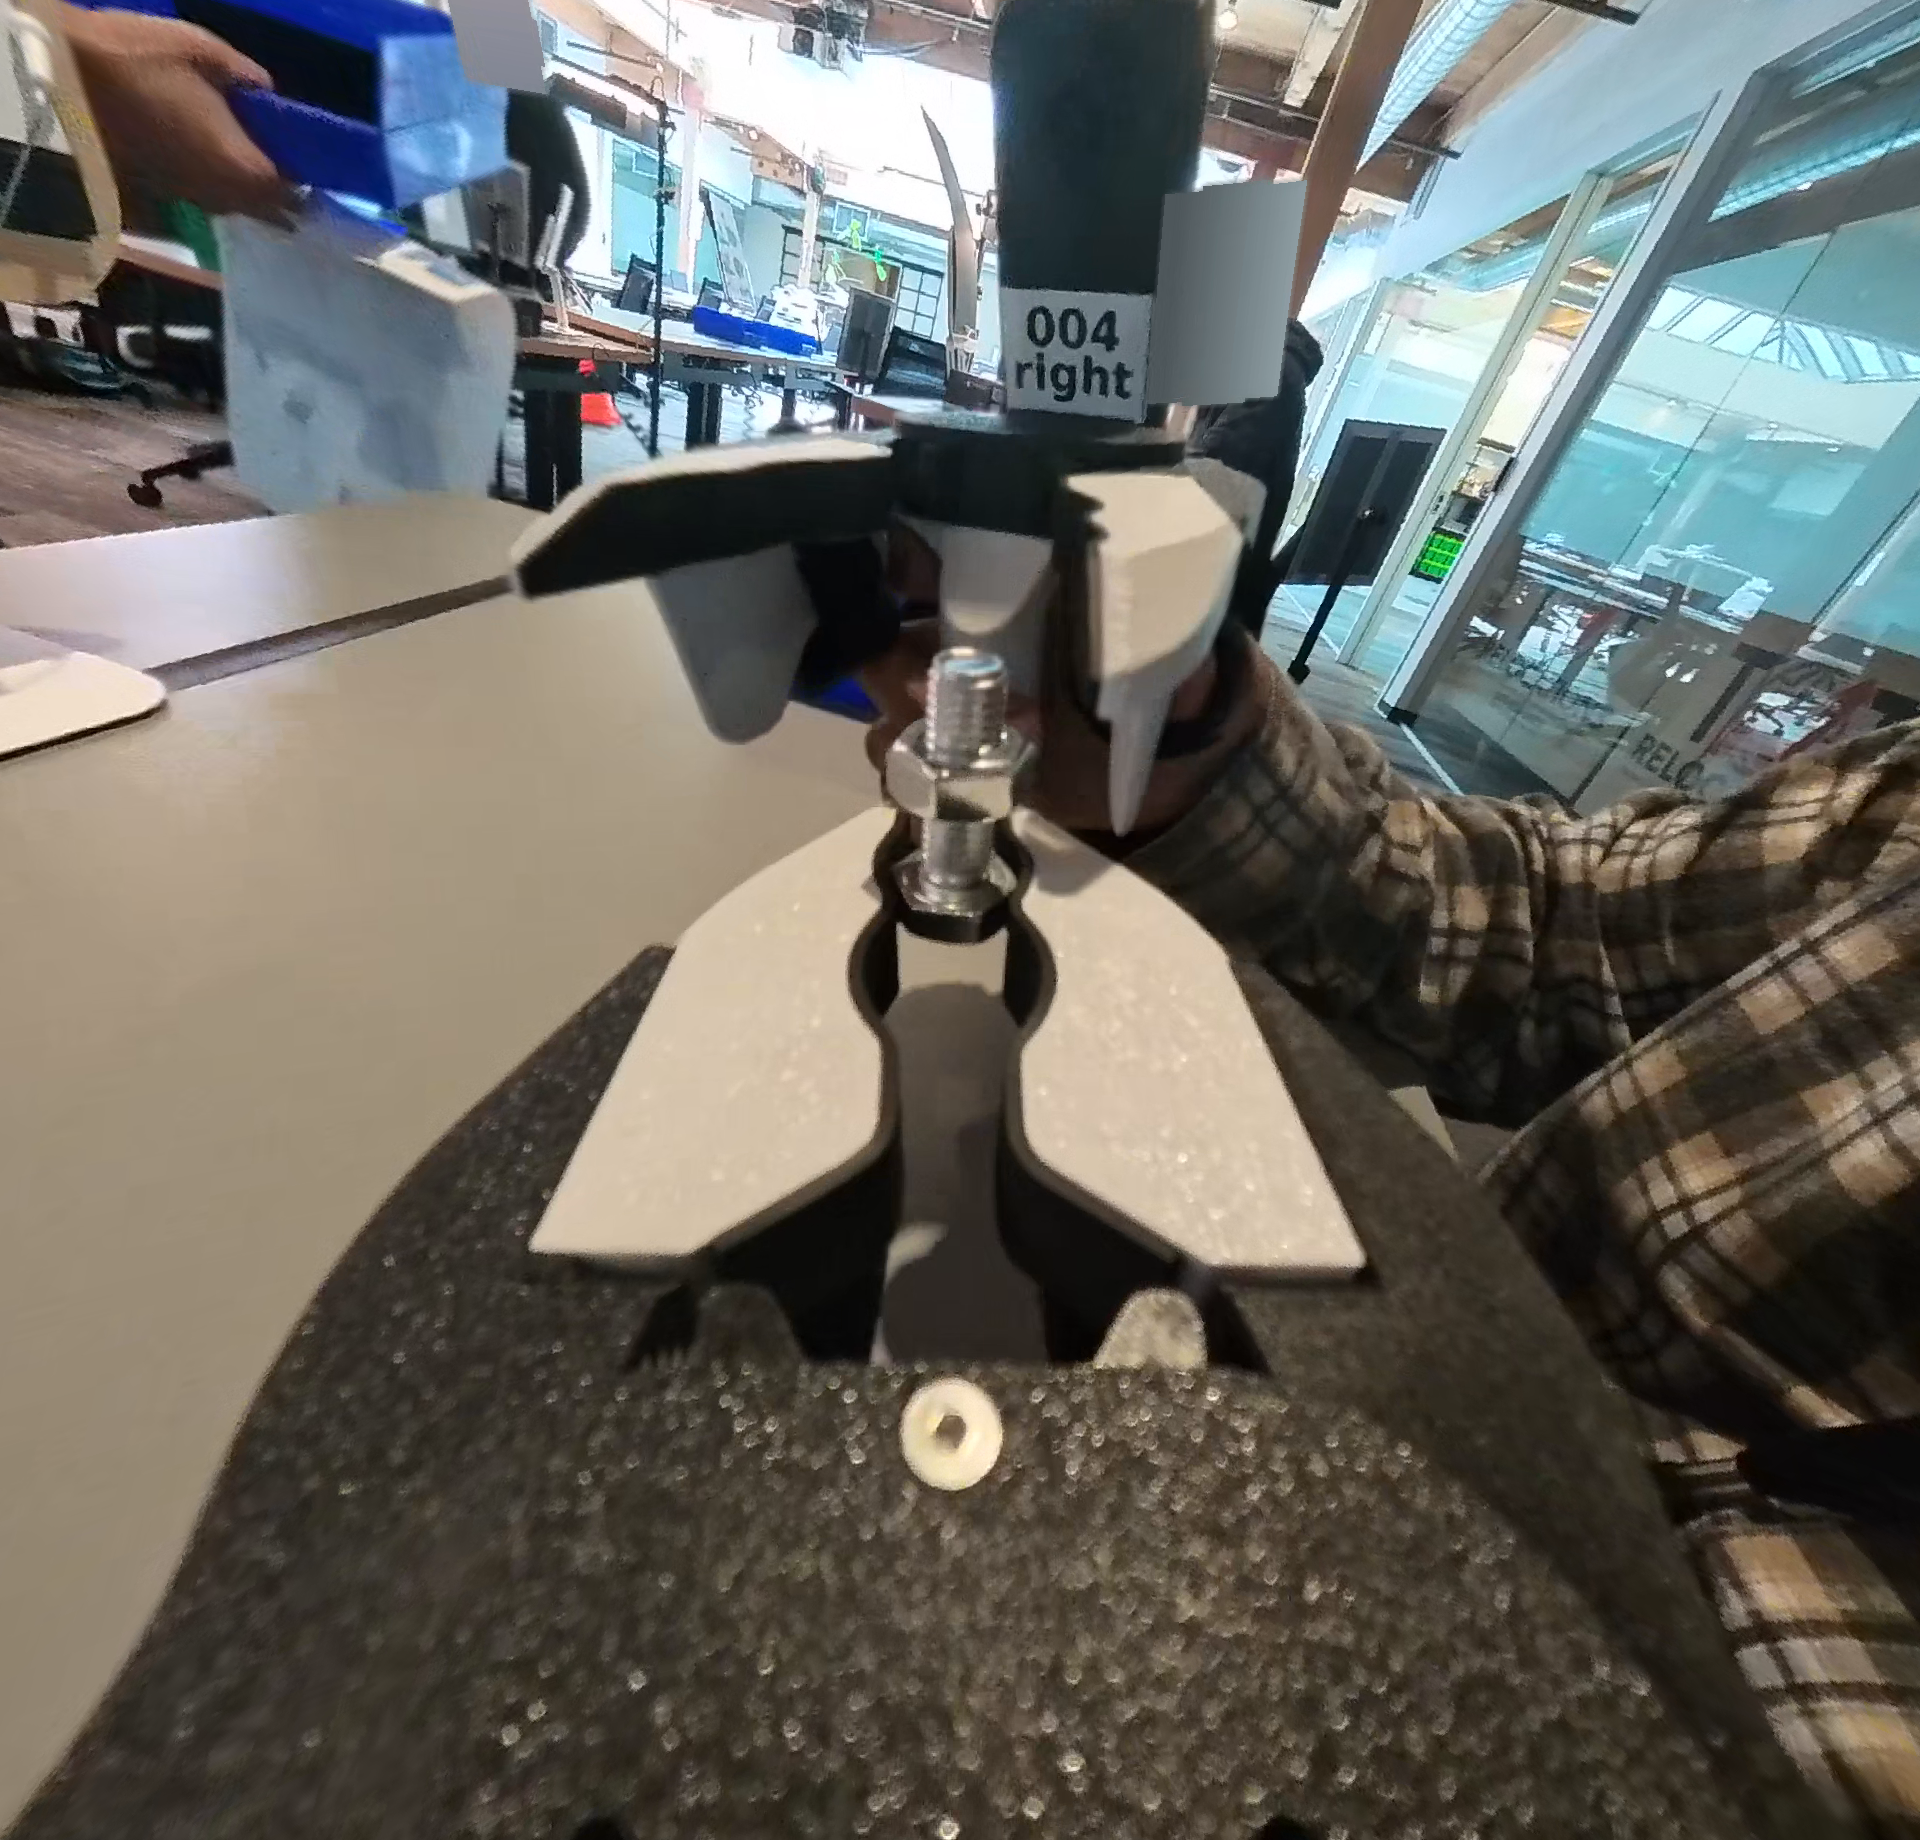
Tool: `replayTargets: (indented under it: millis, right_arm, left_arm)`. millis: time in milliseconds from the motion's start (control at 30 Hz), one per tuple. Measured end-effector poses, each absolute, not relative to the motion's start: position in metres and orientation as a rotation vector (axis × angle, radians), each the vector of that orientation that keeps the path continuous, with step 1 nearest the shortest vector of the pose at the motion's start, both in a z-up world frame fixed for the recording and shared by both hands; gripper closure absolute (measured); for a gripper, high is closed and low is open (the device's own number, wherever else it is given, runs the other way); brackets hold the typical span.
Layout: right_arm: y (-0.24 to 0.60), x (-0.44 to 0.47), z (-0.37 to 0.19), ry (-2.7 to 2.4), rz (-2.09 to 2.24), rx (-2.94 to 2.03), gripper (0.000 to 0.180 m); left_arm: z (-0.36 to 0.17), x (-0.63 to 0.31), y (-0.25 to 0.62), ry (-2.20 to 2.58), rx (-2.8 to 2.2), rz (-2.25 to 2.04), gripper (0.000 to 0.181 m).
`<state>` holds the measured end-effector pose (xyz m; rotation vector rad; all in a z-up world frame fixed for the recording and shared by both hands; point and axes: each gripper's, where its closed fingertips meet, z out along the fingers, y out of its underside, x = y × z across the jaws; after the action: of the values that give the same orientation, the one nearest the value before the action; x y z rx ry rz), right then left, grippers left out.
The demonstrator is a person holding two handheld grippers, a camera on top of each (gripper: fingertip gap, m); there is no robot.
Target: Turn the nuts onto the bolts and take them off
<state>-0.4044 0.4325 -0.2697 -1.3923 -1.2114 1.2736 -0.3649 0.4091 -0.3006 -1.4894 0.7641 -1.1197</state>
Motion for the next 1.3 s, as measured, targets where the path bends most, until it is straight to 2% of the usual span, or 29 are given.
replayTargets:
  millis: [67,100,167,300,400,433,500,633,800,833,1067,1100,1167,1300]
  right_arm:
    - [0.434,-0.408,-0.279,-1.243,1.212,-1.441,0.089]
    - [0.439,-0.405,-0.28,-1.236,1.177,-1.46,0.082]
    - [0.454,-0.391,-0.277,-1.186,1.123,-1.481,0.091]
    - [0.44,-0.396,-0.266,-1.173,1.251,-1.436,0.087]
    - [0.433,-0.407,-0.278,-1.252,1.176,-1.468,0.085]
    - [0.441,-0.403,-0.28,-1.232,1.132,-1.49,0.078]
    - [0.459,-0.388,-0.278,-1.162,1.096,-1.523,0.089]
    - [0.445,-0.392,-0.265,-1.158,1.223,-1.471,0.085]
    - [0.449,-0.395,-0.281,-1.216,1.117,-1.546,0.075]
    - [0.459,-0.386,-0.281,-1.18,1.08,-1.562,0.086]
    - [0.434,-0.405,-0.283,-1.273,1.141,-1.553,0.082]
    - [0.44,-0.4,-0.284,-1.258,1.122,-1.573,0.076]
    - [0.457,-0.384,-0.282,-1.188,1.089,-1.607,0.088]
    - [0.442,-0.389,-0.272,-1.204,1.186,-1.576,0.088]
  left_arm:
    - [-0.3,-0.363,0.408,0.773,-1.483,-1.117,0.166]
    - [-0.3,-0.363,0.408,0.777,-1.483,-1.103,0.166]
    - [-0.299,-0.366,0.409,0.772,-1.476,-1.088,0.166]
    - [-0.298,-0.368,0.411,0.764,-1.481,-1.076,0.166]
    - [-0.299,-0.366,0.409,0.776,-1.479,-1.08,0.166]
    - [-0.299,-0.365,0.409,0.782,-1.479,-1.068,0.166]
    - [-0.298,-0.367,0.409,0.788,-1.475,-1.047,0.166]
    - [-0.3,-0.366,0.41,0.791,-1.489,-1.04,0.166]
    - [-0.301,-0.365,0.409,0.8,-1.492,-1.021,0.166]
    - [-0.3,-0.366,0.409,0.795,-1.485,-1.029,0.166]
    - [-0.302,-0.364,0.408,0.81,-1.49,-1.02,0.166]
    - [-0.302,-0.364,0.408,0.812,-1.492,-1.008,0.166]
    - [-0.301,-0.367,0.409,0.808,-1.49,-1.0,0.166]
    - [-0.303,-0.368,0.411,0.801,-1.508,-0.993,0.166]
